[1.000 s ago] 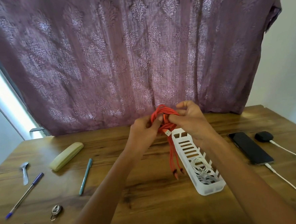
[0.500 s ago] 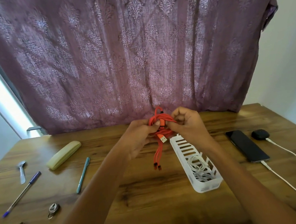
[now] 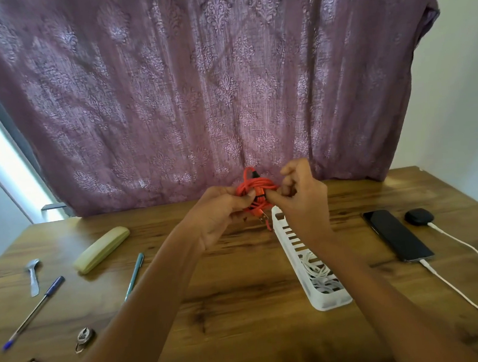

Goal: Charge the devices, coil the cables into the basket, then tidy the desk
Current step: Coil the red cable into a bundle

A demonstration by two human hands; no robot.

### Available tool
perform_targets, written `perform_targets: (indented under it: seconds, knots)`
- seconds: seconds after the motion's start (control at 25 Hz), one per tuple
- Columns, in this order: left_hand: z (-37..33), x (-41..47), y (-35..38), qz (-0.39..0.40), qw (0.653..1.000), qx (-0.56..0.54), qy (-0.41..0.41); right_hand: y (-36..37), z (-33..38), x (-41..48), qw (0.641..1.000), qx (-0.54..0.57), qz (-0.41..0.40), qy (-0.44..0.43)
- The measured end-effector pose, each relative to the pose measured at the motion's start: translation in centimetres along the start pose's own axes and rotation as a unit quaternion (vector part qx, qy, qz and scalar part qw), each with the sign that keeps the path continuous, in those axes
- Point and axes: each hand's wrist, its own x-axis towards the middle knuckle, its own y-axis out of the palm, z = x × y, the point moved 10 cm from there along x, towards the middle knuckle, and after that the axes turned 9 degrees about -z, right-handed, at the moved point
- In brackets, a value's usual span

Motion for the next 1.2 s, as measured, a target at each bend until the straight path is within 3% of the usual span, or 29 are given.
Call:
perform_targets:
  seconds: [0.2, 0.32, 0.52, 0.68, 0.76, 0.84, 0.96, 1.08, 1.2]
  knots:
    - [-0.5, 0.4, -1.8, -0.130, 0.991, -0.013, 0.011, -0.1, 1.3, -0.7, 0.998, 0.063, -0.027, -0.008]
    - [-0.8, 0.4, -2.6, -0.158, 0.987, -0.009, 0.014, 0.5, 2.0, -1.7, 0.999, -0.001, 0.003, -0.035]
    - [-0.5, 0.1, -2.1, -0.152, 0.987, 0.041, 0.034, 2.8, 0.2, -2.4, 0.982, -0.131, 0.097, 0.097]
    - [-0.2, -0.2, -1.7, -0.067, 0.997, 0.020, 0.045, 2.8, -1.3, -1.4, 0.969, -0.020, 0.138, 0.205]
    - [-0.4, -0.3, -2.0, -0.075, 0.993, 0.056, 0.068, 3.4, -2.0, -1.9, 0.943, 0.075, 0.158, 0.284]
    - [-1.3, -0.6, -2.3, -0.121, 0.971, 0.163, 0.123, 3.8, -2.6, -2.7, 0.923, 0.094, 0.170, 0.331]
    - [-3.2, -1.6, -1.3, -0.157, 0.912, 0.318, 0.205, 4.0, -3.7, -3.9, 0.878, 0.151, 0.151, 0.427]
    - [-3.8, -2.1, -0.6, -0.157, 0.883, 0.363, 0.252, 4.4, -3.8, -4.9, 0.822, 0.234, 0.131, 0.502]
    - [-3.8, -2.0, -1.0, -0.168, 0.876, 0.365, 0.266, 4.4, -4.1, -4.9, 0.817, 0.225, 0.151, 0.509]
